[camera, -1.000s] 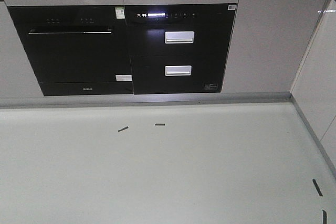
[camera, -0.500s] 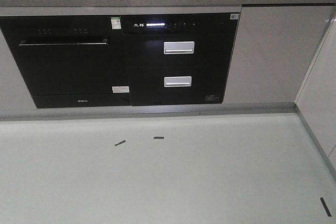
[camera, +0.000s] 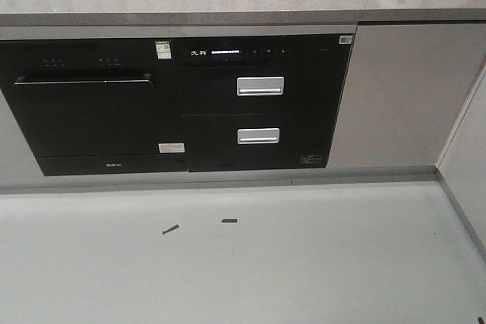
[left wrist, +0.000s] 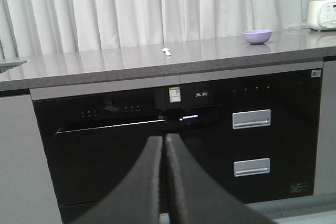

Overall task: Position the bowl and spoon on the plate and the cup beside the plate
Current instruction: 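Drive the base toward the counter holding the spoon and bowl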

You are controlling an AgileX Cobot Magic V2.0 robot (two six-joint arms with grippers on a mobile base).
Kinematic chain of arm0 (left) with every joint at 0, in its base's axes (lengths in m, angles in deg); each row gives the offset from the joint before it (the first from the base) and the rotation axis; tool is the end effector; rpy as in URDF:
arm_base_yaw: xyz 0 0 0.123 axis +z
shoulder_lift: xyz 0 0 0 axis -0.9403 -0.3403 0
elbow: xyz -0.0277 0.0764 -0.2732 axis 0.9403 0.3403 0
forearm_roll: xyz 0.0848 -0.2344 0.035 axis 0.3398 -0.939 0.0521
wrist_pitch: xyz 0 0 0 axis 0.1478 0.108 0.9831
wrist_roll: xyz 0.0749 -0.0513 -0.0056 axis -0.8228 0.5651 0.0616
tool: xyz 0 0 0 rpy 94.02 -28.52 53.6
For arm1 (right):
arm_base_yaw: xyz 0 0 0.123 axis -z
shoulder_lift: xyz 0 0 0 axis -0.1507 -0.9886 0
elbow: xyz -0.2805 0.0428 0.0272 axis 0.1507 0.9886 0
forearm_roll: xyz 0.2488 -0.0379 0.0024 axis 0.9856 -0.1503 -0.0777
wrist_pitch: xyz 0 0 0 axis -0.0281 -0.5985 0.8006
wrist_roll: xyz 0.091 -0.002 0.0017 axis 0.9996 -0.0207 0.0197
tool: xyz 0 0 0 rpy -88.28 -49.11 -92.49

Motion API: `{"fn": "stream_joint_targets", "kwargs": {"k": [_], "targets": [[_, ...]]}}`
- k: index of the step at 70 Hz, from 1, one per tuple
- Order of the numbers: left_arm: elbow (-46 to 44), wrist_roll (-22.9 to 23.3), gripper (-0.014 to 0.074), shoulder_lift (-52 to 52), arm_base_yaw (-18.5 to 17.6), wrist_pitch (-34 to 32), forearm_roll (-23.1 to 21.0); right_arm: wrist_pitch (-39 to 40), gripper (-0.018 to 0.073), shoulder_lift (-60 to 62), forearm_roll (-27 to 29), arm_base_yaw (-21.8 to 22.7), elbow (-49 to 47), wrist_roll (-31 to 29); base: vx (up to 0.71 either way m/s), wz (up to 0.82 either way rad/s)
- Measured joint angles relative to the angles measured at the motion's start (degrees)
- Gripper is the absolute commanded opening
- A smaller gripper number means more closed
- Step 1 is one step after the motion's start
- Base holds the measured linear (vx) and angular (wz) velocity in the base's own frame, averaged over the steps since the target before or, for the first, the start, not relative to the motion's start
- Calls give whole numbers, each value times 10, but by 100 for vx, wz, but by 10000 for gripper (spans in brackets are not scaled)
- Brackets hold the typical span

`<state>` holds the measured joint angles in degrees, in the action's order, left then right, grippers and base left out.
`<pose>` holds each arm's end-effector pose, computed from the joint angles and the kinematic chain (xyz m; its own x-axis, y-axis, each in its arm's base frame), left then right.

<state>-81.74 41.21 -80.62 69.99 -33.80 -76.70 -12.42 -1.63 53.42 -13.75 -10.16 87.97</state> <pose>0.0567 0.0000 0.2011 0.0299 0.0085 -0.9995 -0.0005 1.0000 0.0085 0.0565 0.0051 0.1994 0.0140 0.0371 -0.9992 -0.0891 0.9954 0.0357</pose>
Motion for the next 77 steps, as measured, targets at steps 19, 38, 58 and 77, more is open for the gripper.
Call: {"fn": "stream_joint_targets", "kwargs": {"k": [19, 38, 58, 77], "targets": [[0, 0, -6, 0, 0, 0, 0, 0, -9, 0, 0, 0, 0, 0, 20, 1], [0, 0, -6, 0, 0, 0, 0, 0, -9, 0, 0, 0, 0, 0, 20, 3], [0, 0, -6, 0, 0, 0, 0, 0, -9, 0, 0, 0, 0, 0, 21, 3], [0, 0, -6, 0, 0, 0, 0, 0, -9, 0, 0, 0, 0, 0, 24, 1]]}}
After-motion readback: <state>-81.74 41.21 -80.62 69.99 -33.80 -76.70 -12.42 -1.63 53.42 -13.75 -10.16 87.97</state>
